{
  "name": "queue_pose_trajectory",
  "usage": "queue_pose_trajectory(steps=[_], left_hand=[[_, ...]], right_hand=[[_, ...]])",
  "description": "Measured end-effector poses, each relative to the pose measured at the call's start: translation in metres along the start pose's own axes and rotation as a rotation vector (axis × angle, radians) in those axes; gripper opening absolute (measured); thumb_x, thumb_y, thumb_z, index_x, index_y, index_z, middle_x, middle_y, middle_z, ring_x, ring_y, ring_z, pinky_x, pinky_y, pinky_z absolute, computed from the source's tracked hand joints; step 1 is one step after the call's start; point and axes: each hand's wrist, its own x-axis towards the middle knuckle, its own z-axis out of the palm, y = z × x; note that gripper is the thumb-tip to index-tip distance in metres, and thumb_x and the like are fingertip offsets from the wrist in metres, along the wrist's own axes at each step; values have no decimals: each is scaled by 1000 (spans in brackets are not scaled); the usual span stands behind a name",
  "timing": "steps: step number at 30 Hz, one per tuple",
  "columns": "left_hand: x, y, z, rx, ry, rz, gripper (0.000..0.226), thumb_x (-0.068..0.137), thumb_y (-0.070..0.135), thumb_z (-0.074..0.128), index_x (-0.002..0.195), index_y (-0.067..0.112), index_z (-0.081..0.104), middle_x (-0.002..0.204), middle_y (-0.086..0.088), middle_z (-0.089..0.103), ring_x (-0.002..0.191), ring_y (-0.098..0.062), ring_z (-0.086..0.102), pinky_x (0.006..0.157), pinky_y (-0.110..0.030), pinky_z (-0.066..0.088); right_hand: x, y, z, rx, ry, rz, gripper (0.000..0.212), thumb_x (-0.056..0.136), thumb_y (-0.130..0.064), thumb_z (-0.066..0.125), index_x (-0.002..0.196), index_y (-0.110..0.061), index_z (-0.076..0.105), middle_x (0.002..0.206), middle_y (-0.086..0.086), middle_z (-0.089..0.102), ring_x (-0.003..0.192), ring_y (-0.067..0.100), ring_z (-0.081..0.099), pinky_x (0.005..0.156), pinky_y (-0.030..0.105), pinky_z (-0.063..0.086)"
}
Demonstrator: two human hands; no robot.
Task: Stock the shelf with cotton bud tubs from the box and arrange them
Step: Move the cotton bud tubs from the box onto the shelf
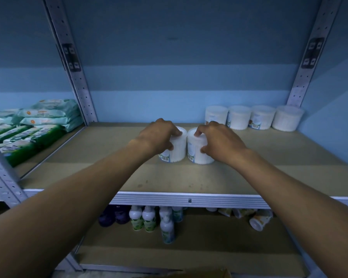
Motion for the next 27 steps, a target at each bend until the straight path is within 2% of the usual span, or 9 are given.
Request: queue_pose_trajectory(steps=[3,10,15,22,27], left_hand=[[13,-5,3,-7,13,-3,61,86,19,74,142,29,52,140,-5,51,130,-27,44,102,-32,37],[53,-13,8,-57,32,-71,52,80,16,79,129,28,65,130,-6,58,119,-28,55,90,-32,45],[81,-26,18,-98,64,-63,59,78,14,81,132,28,63,134,-5,58,122,-27,54,93,-32,44],[117,-36,27,-96,100,-74,56,78,11,81,130,23,65,133,-3,61,120,-26,57,98,-35,47],[139,-40,30,-76,107,-85,53,77,13,82,127,23,67,131,-4,63,119,-27,57,96,-35,47]], right_hand=[[14,6,5,-7,-16,-1,50,84,-11,69,129,-29,56,127,5,51,119,30,50,87,33,42],[54,14,13,-14,-34,23,46,87,-15,69,128,-32,55,127,3,51,118,29,49,78,29,34],[80,23,28,-27,13,-17,42,88,-12,67,127,-27,56,122,6,52,112,32,53,79,32,39],[114,31,42,-90,44,-69,40,90,-10,65,127,-22,55,119,10,53,105,35,55,84,40,48],[138,35,52,-132,69,-80,39,88,-6,64,124,-20,56,114,12,55,99,36,57,79,38,47]])
